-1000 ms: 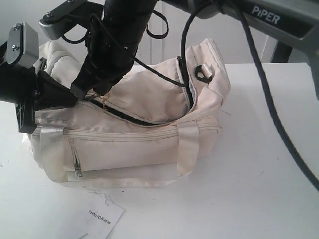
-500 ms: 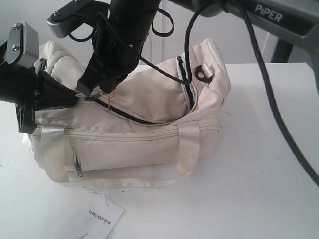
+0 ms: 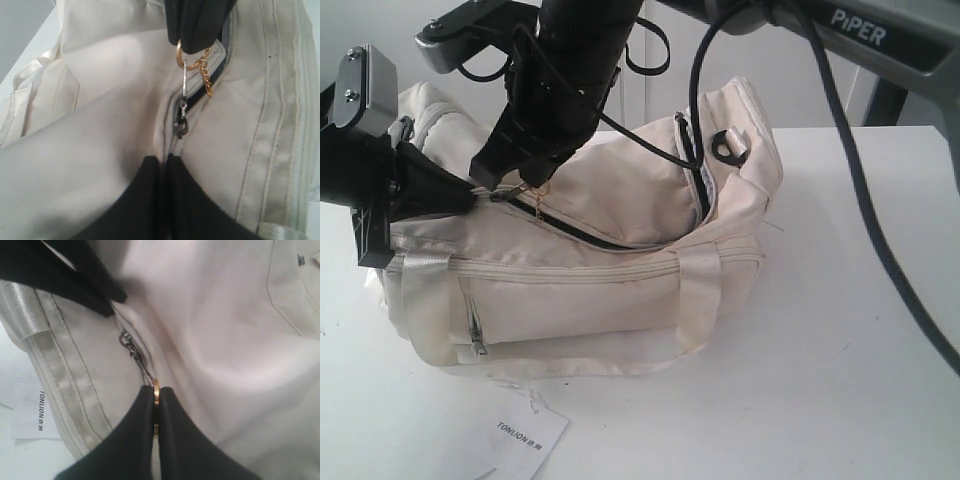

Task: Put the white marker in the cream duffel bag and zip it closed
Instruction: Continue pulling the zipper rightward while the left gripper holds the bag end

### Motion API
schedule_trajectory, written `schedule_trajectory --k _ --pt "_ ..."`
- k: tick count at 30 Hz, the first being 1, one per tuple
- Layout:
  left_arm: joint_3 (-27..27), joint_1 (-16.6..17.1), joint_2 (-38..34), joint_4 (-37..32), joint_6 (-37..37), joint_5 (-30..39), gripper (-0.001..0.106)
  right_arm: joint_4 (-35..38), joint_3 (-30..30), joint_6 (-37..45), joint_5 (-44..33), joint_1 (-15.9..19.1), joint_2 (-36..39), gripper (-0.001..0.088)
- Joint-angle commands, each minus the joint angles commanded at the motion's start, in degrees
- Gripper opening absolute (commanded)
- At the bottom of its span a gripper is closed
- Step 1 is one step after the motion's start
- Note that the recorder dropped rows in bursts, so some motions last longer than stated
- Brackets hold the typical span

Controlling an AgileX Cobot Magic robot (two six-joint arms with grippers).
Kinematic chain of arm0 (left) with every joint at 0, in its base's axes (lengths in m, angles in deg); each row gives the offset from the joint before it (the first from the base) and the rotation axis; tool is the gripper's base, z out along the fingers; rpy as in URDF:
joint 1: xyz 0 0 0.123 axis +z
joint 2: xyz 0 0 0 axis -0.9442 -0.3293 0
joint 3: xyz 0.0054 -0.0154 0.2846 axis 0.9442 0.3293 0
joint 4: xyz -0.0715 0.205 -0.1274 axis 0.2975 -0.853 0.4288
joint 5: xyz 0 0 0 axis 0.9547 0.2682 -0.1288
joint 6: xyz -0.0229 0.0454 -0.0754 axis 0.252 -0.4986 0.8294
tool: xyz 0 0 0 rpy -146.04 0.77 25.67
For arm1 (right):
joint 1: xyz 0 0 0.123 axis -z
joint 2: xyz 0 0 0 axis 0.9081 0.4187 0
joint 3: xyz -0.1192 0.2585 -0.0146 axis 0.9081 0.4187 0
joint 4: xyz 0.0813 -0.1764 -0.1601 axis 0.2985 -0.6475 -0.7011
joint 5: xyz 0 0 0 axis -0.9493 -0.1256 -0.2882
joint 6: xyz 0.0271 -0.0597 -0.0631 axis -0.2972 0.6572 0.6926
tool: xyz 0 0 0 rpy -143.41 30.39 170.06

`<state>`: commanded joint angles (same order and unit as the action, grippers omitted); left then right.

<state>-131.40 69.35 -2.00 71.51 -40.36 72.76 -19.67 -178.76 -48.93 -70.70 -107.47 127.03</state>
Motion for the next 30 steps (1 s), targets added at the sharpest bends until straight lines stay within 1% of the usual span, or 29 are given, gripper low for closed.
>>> schedule_trajectory --k 3,10,18,23,30 --pt "0.0 0.0 0.0 0.0 0.1 0.0 0.000 0.0 0.3 -0.9 0.0 0.0 0.0 0.0000" --pt "0.0 0.0 0.0 0.4 0.2 0.0 0.000 -0.3 3.4 -0.9 0.0 0.0 -0.7 0.0000" --pt "0.0 0.0 0.0 0.4 0.6 0.0 0.000 -1.4 3.3 -1.5 0.0 0.0 -0.8 0.0000" --pt "0.0 0.0 0.0 0.4 1.5 0.0 0.000 -1.4 3.5 -2.4 0.0 0.9 -0.9 0.0000" --pt "0.0 0.0 0.0 0.5 1.5 -0.1 0.000 -1.4 6.6 -2.4 0.0 2.2 -2.8 0.0000"
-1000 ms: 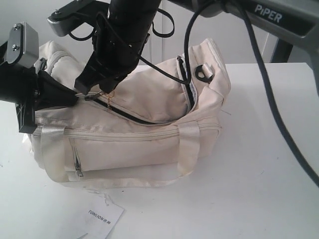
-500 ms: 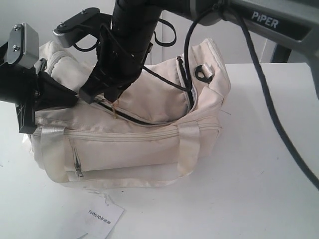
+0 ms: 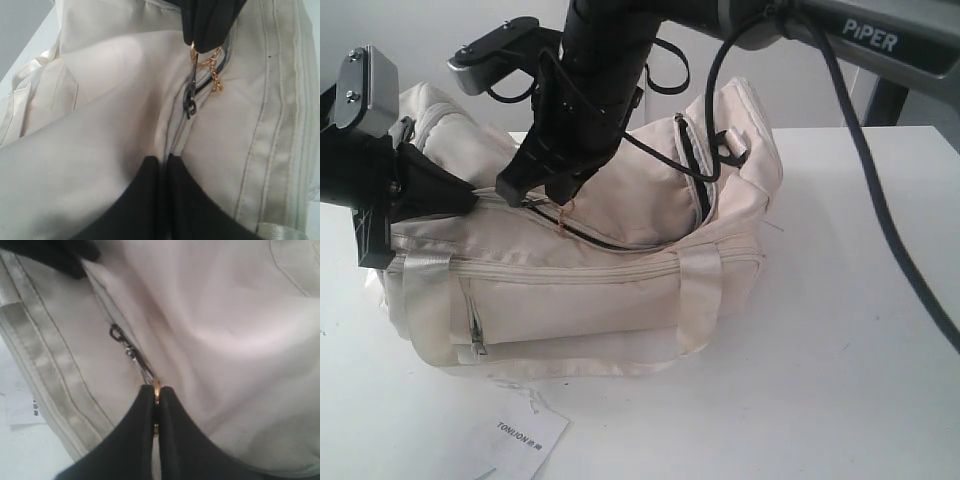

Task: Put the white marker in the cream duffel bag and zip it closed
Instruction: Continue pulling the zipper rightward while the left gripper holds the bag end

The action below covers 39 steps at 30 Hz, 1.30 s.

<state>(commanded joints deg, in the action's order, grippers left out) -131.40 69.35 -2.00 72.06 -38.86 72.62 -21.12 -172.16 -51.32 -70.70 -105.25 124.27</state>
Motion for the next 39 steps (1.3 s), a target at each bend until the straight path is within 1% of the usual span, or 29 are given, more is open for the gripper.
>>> schedule_trajectory --k 21,31,35,39 --pt "0.0 0.0 0.0 0.1 0.2 0.0 0.000 -0.1 0.1 -0.7 0.0 0.2 -0.7 0.0000" --pt "0.0 0.0 0.0 0.2 0.1 0.0 0.000 -1.1 4.2 -1.1 0.0 0.6 -3.1 0.0000" --pt "0.0 0.0 0.0 0.2 0.1 0.0 0.000 -1.3 4.6 -1.1 0.0 0.9 -3.2 0.0000" --pt "0.0 0.0 0.0 0.2 0.1 0.0 0.000 -1.7 4.7 -1.1 0.0 2.1 -3.5 0.0000"
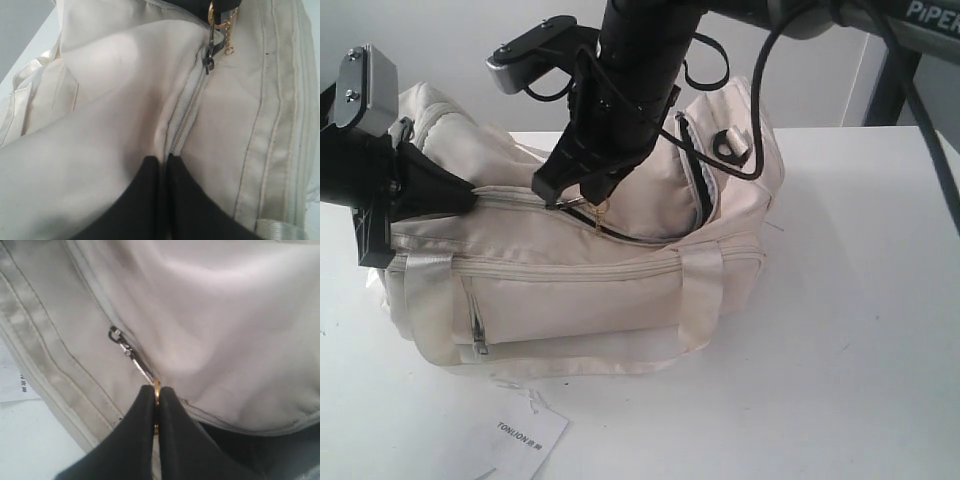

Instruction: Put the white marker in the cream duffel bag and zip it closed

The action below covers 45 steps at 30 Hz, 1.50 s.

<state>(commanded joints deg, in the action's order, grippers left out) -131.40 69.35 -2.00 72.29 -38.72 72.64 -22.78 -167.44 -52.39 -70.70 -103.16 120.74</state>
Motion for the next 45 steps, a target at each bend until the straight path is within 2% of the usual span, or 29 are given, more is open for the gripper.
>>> schedule_trajectory --k 11,17,29,37,45 --pt "0.0 0.0 0.0 0.0 0.2 -0.6 0.000 -1.4 0.0 0.0 0.0 0.4 -1.3 0.0000" --pt "0.0 0.0 0.0 0.0 0.2 -0.9 0.000 -1.1 0.0 0.0 0.0 2.6 -1.3 0.0000" --pt "0.0 0.0 0.0 0.0 0.5 -1.4 0.000 -2.1 0.1 0.0 0.0 2.6 -1.3 0.0000" --pt "0.0 0.0 0.0 0.0 0.5 -1.4 0.000 -3.0 3.3 -0.1 0.0 4.8 -1.4 0.0000" --pt "0.0 0.0 0.0 0.0 1.1 -1.5 0.000 -3.3 3.3 -0.1 0.0 4.9 -2.5 0.0000"
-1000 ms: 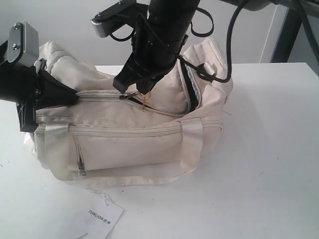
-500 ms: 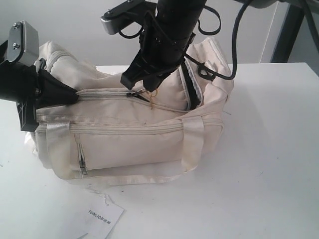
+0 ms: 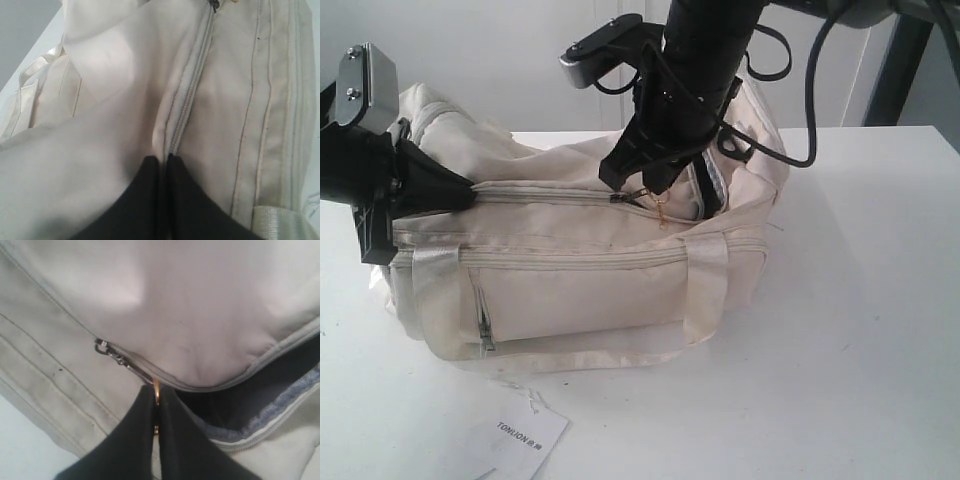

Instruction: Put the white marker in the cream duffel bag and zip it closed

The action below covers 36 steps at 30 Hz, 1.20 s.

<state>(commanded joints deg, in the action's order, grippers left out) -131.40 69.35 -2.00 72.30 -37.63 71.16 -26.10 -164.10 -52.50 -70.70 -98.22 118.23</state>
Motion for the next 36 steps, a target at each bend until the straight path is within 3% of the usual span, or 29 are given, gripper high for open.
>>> schedule_trajectory --k 10,17,27,33,35,36 --pt "0.0 0.0 0.0 0.0 0.2 0.0 0.000 -0.3 0.0 0.0 0.0 3.3 -1.8 0.0000" --pt "0.0 0.0 0.0 -0.1 0.2 0.0 0.000 -0.1 0.0 0.0 0.0 3.6 -2.5 0.0000" --pt "0.0 0.0 0.1 -0.1 0.3 0.0 0.000 0.0 0.0 0.1 0.0 7.6 -2.7 0.0000" --pt "0.0 0.0 0.1 -0.1 0.4 0.0 0.000 2.8 0.1 1.7 0.0 7.8 -2.7 0.0000" --pt "0.0 0.0 0.1 2.3 0.4 0.2 0.005 2.8 0.1 1.7 0.0 7.8 -2.7 0.0000" --pt "0.0 0.0 0.1 4.8 0.7 0.5 0.018 2.8 0.1 1.7 0.0 7.8 -2.7 0.0000"
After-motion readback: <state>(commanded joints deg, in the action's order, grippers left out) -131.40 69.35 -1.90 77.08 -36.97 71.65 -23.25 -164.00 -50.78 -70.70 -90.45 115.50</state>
